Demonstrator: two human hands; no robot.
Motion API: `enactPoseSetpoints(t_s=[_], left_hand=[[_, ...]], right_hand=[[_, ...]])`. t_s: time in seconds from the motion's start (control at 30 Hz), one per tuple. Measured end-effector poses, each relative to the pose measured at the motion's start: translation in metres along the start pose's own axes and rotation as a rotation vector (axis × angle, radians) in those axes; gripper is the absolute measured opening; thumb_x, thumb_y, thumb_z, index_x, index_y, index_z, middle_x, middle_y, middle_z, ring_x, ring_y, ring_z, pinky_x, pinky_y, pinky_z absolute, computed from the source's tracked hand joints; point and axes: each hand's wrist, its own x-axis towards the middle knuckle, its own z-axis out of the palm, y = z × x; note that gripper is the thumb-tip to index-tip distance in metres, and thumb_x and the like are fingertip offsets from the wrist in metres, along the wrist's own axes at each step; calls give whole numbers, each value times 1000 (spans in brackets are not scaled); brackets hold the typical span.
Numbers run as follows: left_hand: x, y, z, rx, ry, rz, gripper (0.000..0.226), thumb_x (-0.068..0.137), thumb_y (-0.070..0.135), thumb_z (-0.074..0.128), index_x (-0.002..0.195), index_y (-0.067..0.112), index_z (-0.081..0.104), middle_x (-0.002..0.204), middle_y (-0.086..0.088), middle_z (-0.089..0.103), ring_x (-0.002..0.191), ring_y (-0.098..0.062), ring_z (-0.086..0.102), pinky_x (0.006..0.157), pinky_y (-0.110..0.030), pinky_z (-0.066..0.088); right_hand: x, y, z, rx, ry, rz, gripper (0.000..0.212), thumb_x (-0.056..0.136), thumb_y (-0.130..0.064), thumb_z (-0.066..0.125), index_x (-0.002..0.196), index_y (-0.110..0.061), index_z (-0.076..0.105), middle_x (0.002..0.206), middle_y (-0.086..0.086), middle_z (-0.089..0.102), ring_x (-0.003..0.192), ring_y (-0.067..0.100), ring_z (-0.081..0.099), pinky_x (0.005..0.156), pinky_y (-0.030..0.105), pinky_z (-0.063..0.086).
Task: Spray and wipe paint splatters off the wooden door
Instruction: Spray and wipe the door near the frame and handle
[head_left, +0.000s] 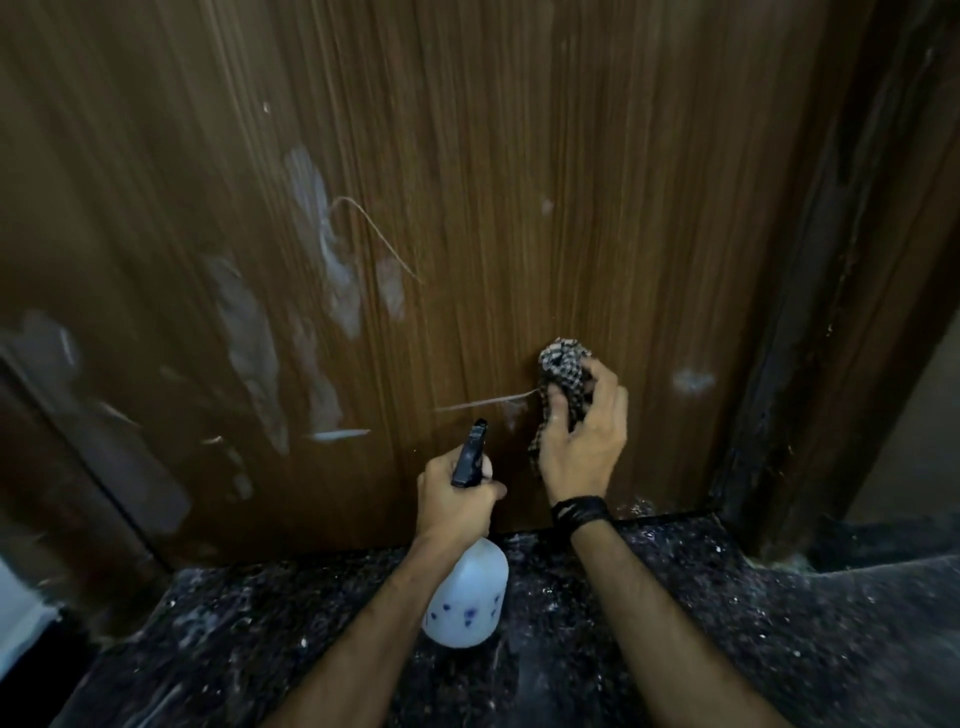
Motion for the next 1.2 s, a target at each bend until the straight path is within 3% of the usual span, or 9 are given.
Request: enactPoseSetpoints(t_s=[0.17, 0.3, 0.4, 0.53, 0.63, 0.73, 0.9, 1.0, 1.2], left_hand=[[2, 1, -3, 22, -42, 5, 33, 72, -5, 74, 63, 22, 59, 57, 0, 59, 54, -21, 57, 58, -37, 48], [-3, -1, -12, -37, 54, -25, 18, 75, -8, 70, 75, 9, 65, 63, -6, 65, 59, -23, 61, 62, -38, 52], [-5, -1, -22, -86, 97, -71, 13, 79, -9, 67, 82, 3, 65, 61, -10, 60, 47, -19, 54, 49, -30, 46], [-3, -2, -33, -117, 142, -90, 20, 80, -11, 66, 80, 9, 61, 56, -6, 54, 43, -18, 50, 44, -27, 43], [-3, -4, -39, -131, 167, -93, 18, 81, -11, 64, 85, 6, 62, 62, -8, 55, 47, -19, 51, 44, -27, 44], [-2, -7, -40, -135, 213, -99, 17, 81, -10, 63, 86, 5, 63, 64, -8, 58, 47, -19, 52, 44, -26, 45], [-4, -17, -44, -93, 300, -147, 17, 82, -4, 59, 78, 10, 67, 72, -19, 68, 53, -25, 60, 47, -29, 48], [-9, -28, -47, -37, 262, -156, 16, 78, -7, 60, 80, 7, 66, 71, -19, 66, 50, -23, 56, 44, -26, 45], [-6, -22, -48, -24, 130, -91, 23, 78, -12, 60, 80, 10, 62, 69, -9, 62, 50, -18, 54, 48, -28, 45]], right_hand=[[8, -14, 9, -20, -56, -79, 41, 89, -4, 67, 128, -9, 55, 118, 11, 54, 108, 17, 53, 95, 26, 43], [-38, -4, 15, -48, -399, -102, 48, 87, 4, 59, 130, -16, 53, 122, 5, 48, 103, 4, 46, 92, 30, 48], [-60, 4, 16, -73, -533, -57, 51, 85, 7, 55, 129, -19, 52, 120, 3, 47, 102, 9, 49, 91, 36, 49], [-48, -8, 20, 8, -259, 17, 44, 85, 5, 62, 126, -12, 55, 118, 9, 53, 106, 15, 52, 93, 37, 48], [-24, -32, 29, 16, -135, -50, 38, 90, -2, 63, 126, -11, 55, 119, 10, 53, 108, 18, 53, 93, 22, 41], [-21, -49, 40, -49, -314, -190, 39, 91, -4, 61, 129, -15, 55, 123, 7, 51, 109, 14, 50, 91, 17, 39], [-68, -28, 47, -142, -667, -333, 42, 94, -13, 50, 134, -21, 46, 123, 8, 49, 105, 25, 57, 78, 43, 56], [-76, -14, 43, -160, -563, -208, 46, 91, -2, 55, 133, -20, 48, 124, 8, 49, 106, 26, 56, 83, 43, 55], [-36, -22, 34, 16, -18, 61, 37, 89, -1, 64, 124, -4, 55, 116, 14, 54, 103, 14, 50, 90, 14, 34]])
